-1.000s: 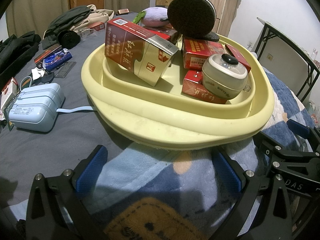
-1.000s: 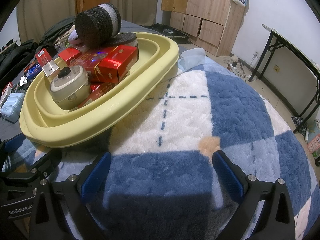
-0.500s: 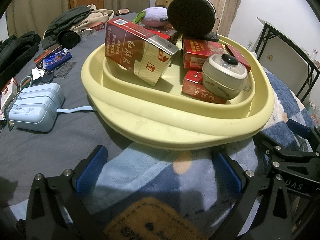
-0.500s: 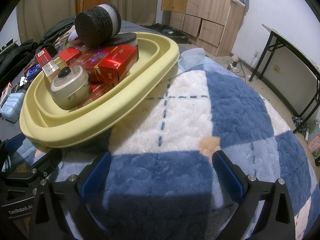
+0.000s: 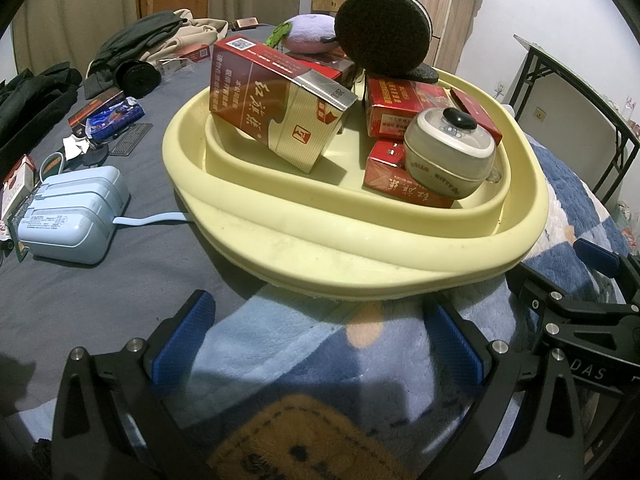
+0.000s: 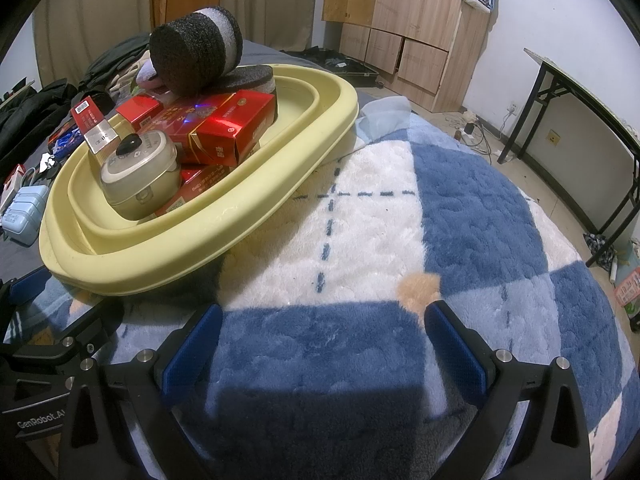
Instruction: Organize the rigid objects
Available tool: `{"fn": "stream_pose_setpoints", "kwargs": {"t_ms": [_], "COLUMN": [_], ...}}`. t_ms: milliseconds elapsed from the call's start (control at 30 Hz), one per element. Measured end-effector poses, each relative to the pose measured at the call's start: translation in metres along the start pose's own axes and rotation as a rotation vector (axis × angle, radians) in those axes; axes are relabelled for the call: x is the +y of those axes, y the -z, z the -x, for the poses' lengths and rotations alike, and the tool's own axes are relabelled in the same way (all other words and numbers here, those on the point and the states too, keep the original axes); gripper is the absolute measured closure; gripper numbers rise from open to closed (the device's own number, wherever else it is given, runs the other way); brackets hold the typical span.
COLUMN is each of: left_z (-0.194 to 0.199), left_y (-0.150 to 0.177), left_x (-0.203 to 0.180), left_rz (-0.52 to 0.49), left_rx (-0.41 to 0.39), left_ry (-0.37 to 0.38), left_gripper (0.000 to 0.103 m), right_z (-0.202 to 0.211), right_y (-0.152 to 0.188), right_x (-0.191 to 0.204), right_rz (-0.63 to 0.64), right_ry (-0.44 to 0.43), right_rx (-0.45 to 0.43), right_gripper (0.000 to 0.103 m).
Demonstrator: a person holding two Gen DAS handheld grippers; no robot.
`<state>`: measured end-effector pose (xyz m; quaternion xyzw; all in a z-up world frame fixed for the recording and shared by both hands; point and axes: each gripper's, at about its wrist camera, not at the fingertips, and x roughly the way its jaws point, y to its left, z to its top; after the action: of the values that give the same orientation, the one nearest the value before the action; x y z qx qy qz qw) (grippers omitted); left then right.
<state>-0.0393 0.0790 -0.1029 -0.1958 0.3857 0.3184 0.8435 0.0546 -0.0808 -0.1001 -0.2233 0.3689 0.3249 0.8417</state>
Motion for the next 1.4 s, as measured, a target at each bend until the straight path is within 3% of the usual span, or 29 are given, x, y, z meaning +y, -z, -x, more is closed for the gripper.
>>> {"fn": "stream_pose_setpoints", "kwargs": {"t_ms": [1400], "left_z": [0.0001], "left_y": [0.0002], "left_x": [-0.0001], "left_rz": [0.000], "left_rx": [0.000], "left_ry": [0.000], "left_gripper": [0.000], "right_z": [0.0000], "right_y": [0.0000], "right_x": [0.0002], "right_rz": [0.001], "right_ry": [-0.001], "right_rx": [0.000], "right_gripper": [0.000]}}
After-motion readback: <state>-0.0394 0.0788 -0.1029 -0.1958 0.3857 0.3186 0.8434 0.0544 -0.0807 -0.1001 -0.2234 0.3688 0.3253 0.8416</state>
